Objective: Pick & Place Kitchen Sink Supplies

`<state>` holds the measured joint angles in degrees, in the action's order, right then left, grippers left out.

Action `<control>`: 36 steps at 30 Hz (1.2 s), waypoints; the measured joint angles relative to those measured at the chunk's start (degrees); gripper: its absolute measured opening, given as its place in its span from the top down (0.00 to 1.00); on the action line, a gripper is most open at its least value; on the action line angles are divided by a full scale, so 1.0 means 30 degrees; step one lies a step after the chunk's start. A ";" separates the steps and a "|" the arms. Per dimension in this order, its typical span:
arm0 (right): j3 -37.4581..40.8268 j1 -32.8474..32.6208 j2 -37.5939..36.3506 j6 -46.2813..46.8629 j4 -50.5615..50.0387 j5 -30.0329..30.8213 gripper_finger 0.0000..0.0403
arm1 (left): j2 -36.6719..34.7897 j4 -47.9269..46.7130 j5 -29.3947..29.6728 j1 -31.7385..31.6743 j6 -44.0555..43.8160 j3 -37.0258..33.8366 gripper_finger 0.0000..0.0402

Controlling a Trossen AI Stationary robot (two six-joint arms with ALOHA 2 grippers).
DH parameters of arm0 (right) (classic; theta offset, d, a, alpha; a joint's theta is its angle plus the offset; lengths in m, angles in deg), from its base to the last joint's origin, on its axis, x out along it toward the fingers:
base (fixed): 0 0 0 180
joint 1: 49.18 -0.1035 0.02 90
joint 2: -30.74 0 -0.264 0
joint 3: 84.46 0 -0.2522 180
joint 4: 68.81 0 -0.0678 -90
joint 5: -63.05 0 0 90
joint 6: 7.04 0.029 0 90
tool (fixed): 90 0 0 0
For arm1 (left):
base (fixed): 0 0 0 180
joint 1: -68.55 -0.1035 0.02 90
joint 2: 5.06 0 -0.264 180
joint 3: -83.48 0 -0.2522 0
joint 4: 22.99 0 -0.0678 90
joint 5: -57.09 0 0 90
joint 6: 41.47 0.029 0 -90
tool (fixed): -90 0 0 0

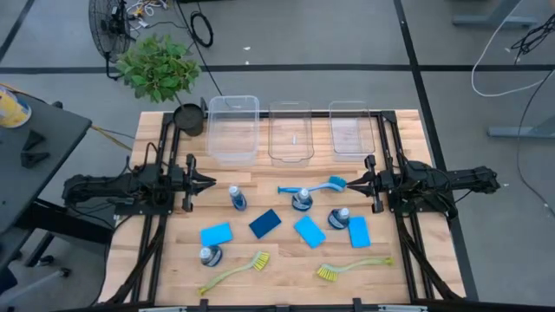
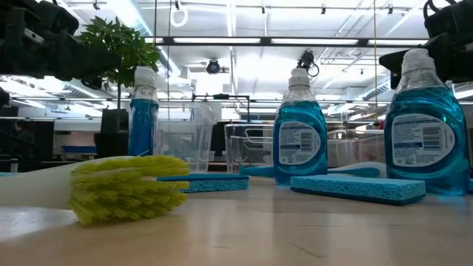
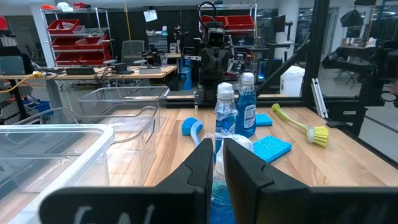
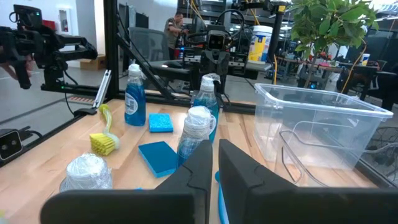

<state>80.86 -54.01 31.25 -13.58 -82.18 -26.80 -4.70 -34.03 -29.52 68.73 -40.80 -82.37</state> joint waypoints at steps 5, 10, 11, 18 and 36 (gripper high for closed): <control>0.0001 0.0000 -0.0003 -0.0271 0.0001 -0.0003 0.92 | 0.0000 0.0000 -0.0003 -0.0004 -0.0007 -0.0003 0.89; 0.0000 0.0004 0.0001 -0.0270 -0.0003 0.0000 0.92 | 0.0000 0.0005 0.0004 0.0001 -0.0003 0.0004 0.89; 0.0001 0.0004 -0.0005 -0.0264 0.0004 0.0000 0.92 | 0.0000 0.0002 -0.0003 -0.0002 -0.0005 -0.0001 0.89; -0.0001 0.0004 -0.0006 -0.0248 0.0012 0.0000 0.92 | 0.0000 0.0000 -0.0001 -0.0004 0.0000 -0.0001 0.89; -0.0001 -0.0003 0.0001 -0.0197 0.0012 0.0000 0.92 | 0.0000 0.0003 0.0003 -0.0003 0.0000 0.0000 0.89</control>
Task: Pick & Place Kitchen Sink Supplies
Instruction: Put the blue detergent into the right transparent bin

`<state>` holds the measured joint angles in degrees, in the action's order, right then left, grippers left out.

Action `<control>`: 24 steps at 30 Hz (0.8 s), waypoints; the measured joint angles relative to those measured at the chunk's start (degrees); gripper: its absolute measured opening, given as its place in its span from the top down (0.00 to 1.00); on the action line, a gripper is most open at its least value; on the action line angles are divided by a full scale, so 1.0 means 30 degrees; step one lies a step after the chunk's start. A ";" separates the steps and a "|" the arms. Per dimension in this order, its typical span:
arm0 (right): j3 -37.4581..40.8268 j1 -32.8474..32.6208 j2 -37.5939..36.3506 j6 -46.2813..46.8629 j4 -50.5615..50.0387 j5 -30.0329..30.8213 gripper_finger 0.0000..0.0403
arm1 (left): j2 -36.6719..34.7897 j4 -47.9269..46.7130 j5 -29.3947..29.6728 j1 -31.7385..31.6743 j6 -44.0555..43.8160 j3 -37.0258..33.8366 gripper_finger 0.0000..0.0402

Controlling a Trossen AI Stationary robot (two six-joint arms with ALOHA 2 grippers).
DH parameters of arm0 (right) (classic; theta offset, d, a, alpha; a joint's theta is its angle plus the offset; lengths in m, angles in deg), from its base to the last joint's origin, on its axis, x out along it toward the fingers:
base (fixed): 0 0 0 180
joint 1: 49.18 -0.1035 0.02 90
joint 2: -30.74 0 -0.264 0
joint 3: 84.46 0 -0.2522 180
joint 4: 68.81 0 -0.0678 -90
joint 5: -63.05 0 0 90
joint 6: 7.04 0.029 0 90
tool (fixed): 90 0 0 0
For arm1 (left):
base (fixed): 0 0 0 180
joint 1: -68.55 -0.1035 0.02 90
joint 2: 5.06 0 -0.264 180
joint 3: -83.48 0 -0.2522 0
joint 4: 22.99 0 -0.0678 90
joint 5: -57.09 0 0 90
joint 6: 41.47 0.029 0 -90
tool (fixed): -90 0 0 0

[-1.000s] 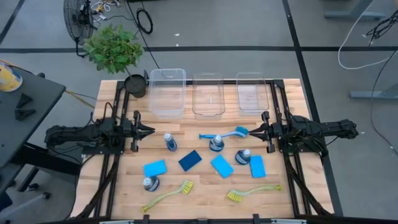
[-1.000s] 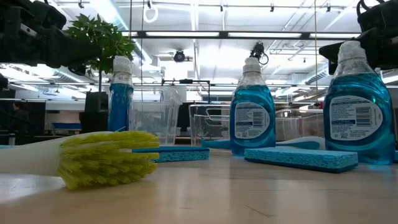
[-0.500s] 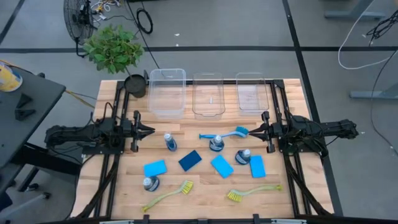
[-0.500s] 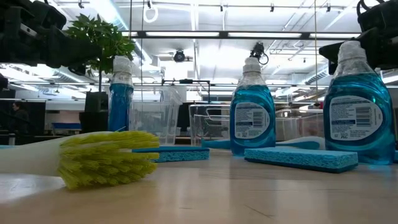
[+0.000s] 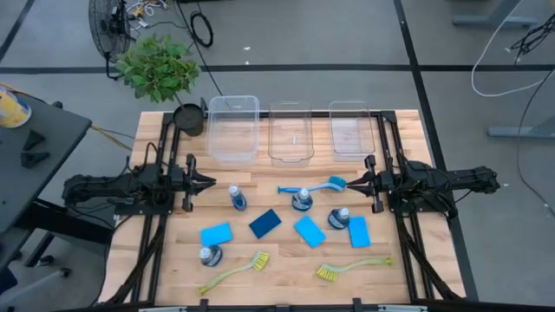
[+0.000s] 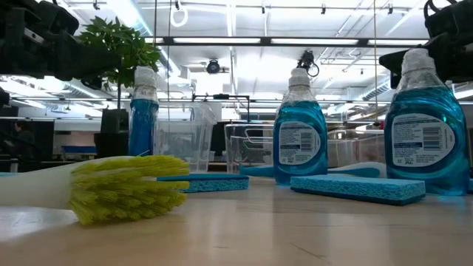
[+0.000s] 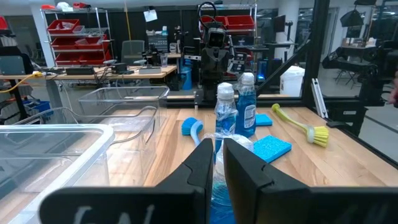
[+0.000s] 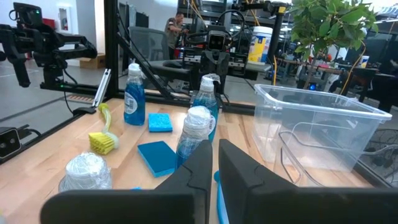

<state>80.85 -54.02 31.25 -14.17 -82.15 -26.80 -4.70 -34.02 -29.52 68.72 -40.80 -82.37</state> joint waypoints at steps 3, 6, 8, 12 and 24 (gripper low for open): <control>0.0002 0.0007 -0.0002 0.0574 0.0029 -0.0001 0.92 | 0.0000 -0.0003 -0.0004 0.0000 0.0000 0.0004 0.89; 0.0005 0.0007 -0.0007 0.1285 0.0109 0.0005 0.92 | 0.0000 0.0001 -0.0006 0.0006 0.0000 0.0000 0.89; 0.0000 0.0007 -0.0007 0.1304 0.0109 -0.0008 0.92 | 0.0000 0.0003 0.0001 0.0005 0.0000 -0.0003 0.89; 0.0000 0.0007 -0.0007 0.1197 0.0131 -0.0056 0.92 | 0.0000 0.0004 -0.0003 0.0003 0.0002 0.0002 0.89; 0.0004 0.0007 0.0000 0.3676 0.2791 -0.1452 0.92 | 0.0000 -0.0002 -0.0003 0.0002 0.0003 0.0004 0.89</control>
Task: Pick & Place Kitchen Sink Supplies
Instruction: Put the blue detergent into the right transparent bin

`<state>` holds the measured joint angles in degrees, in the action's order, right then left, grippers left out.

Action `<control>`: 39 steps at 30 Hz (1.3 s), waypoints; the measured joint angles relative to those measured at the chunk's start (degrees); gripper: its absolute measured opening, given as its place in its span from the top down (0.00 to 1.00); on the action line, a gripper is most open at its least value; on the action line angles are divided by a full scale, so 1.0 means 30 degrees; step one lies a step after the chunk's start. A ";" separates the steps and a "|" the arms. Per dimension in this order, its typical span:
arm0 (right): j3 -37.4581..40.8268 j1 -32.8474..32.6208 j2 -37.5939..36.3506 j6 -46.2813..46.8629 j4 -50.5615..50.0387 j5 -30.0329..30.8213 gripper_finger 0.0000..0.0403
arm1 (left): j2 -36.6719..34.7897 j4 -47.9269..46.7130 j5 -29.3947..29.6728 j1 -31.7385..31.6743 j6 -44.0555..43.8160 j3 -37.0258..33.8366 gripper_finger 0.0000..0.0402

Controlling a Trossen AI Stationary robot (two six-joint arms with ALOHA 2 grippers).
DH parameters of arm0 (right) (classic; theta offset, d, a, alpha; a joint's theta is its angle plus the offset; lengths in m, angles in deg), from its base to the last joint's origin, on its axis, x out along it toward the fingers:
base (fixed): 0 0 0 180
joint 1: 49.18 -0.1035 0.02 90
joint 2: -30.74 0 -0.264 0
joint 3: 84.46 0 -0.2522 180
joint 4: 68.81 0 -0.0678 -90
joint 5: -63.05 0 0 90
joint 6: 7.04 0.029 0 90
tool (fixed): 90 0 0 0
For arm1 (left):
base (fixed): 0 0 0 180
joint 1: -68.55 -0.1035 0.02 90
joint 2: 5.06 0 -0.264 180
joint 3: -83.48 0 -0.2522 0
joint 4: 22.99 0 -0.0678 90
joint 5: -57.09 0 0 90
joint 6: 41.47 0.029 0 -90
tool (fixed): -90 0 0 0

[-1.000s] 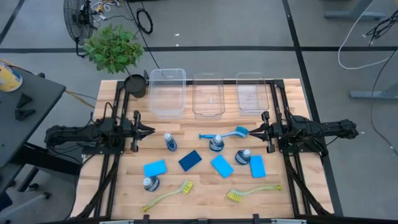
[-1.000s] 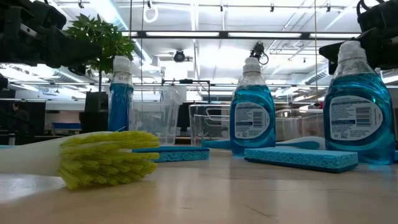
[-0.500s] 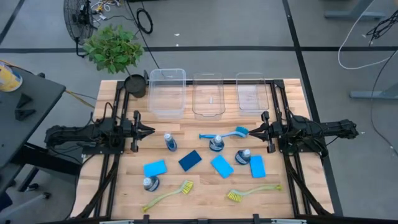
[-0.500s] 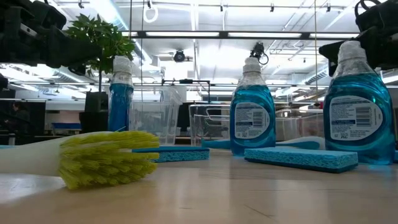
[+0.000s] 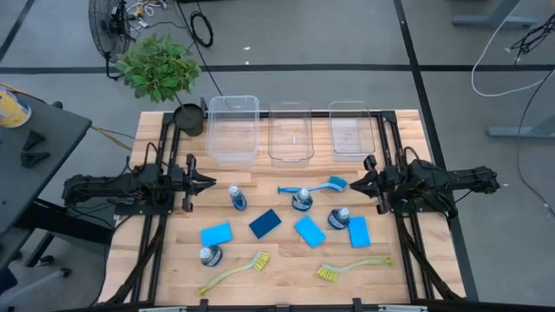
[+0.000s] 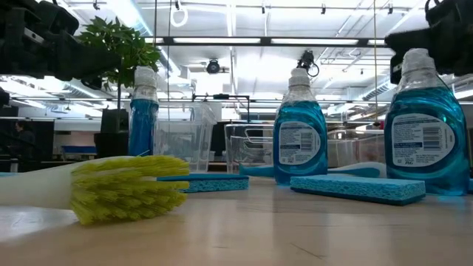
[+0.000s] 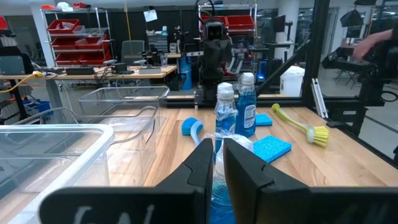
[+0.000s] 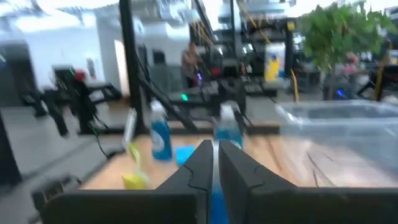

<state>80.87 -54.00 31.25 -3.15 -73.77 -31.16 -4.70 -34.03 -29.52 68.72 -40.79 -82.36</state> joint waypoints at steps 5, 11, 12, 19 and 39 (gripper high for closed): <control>-0.0004 0.0000 -0.0007 0.2990 0.2177 -0.0828 0.92 | 0.0000 0.0002 0.0003 -0.0001 -0.0003 -0.0002 0.89; -0.0723 0.0000 0.0695 0.4179 0.2214 -0.0763 0.92 | 0.0000 0.0006 0.0005 -0.0004 -0.0003 -0.0001 0.89; -0.0896 0.0000 0.0937 0.4038 0.2210 -0.0763 0.92 | 0.0000 0.0004 0.0002 -0.0002 -0.0001 -0.0002 0.89; -0.2520 -0.0006 0.3260 0.4039 0.2128 -0.0268 0.92 | 0.0000 -0.0001 -0.0003 -0.0001 -0.0008 -0.0001 0.89; -1.1464 0.0000 0.7706 0.1254 -0.3520 0.2316 0.92 | 0.0000 0.0001 -0.0003 -0.0001 -0.0010 0.0001 0.89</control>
<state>46.47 -54.00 54.37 0.62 -84.33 -24.21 -4.70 -34.02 -29.53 68.72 -40.82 -82.36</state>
